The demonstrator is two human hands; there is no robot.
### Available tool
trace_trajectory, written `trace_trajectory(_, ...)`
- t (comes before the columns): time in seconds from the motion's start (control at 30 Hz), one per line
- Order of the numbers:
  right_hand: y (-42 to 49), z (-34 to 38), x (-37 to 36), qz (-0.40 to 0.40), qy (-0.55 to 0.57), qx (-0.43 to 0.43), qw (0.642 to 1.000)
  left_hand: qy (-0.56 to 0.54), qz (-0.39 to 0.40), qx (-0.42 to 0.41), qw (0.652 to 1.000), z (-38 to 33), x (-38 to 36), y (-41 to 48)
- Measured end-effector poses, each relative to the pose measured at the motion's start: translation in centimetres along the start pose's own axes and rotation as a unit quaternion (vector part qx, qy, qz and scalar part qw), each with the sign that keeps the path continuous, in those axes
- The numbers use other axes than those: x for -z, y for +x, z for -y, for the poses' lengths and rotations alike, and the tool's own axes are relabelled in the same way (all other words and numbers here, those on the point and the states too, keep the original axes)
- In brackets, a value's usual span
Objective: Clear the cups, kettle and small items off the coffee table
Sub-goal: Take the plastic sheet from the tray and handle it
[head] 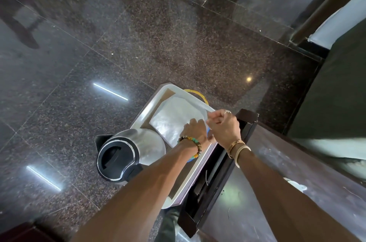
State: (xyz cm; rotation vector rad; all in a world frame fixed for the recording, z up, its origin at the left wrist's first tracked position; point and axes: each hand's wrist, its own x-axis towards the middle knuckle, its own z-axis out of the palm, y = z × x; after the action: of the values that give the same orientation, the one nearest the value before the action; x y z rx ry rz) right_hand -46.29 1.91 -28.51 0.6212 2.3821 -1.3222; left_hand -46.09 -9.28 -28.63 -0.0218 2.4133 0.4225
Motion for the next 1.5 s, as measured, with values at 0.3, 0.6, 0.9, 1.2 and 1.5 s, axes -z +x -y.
trace_trajectory(0.3,-1.5,3.6,1.2,0.034,0.195,-0.033,0.980,-0.122,-0.079,0.098,0.985,1.0,4.8,-1.6)
trace_trajectory(0.6,-5.7,1.6,0.0,0.016,-0.045,0.033,0.998,-0.270,-0.091,0.087,0.955,1.6,6.8,-2.3)
trace_trajectory(0.9,-6.4,1.7,0.3,-0.101,-0.048,-0.014,0.994,-0.208,-0.117,0.034,0.970,2.1,6.7,-3.1)
trace_trajectory(1.2,-7.4,4.2,-0.8,0.007,-0.035,0.015,0.999,-0.144,-0.173,0.012,0.974,1.0,8.6,-4.4)
trace_trajectory(1.5,-8.6,6.8,2.6,-0.146,0.004,0.017,0.989,-0.289,-0.194,0.032,0.937,-0.7,10.5,-8.0)
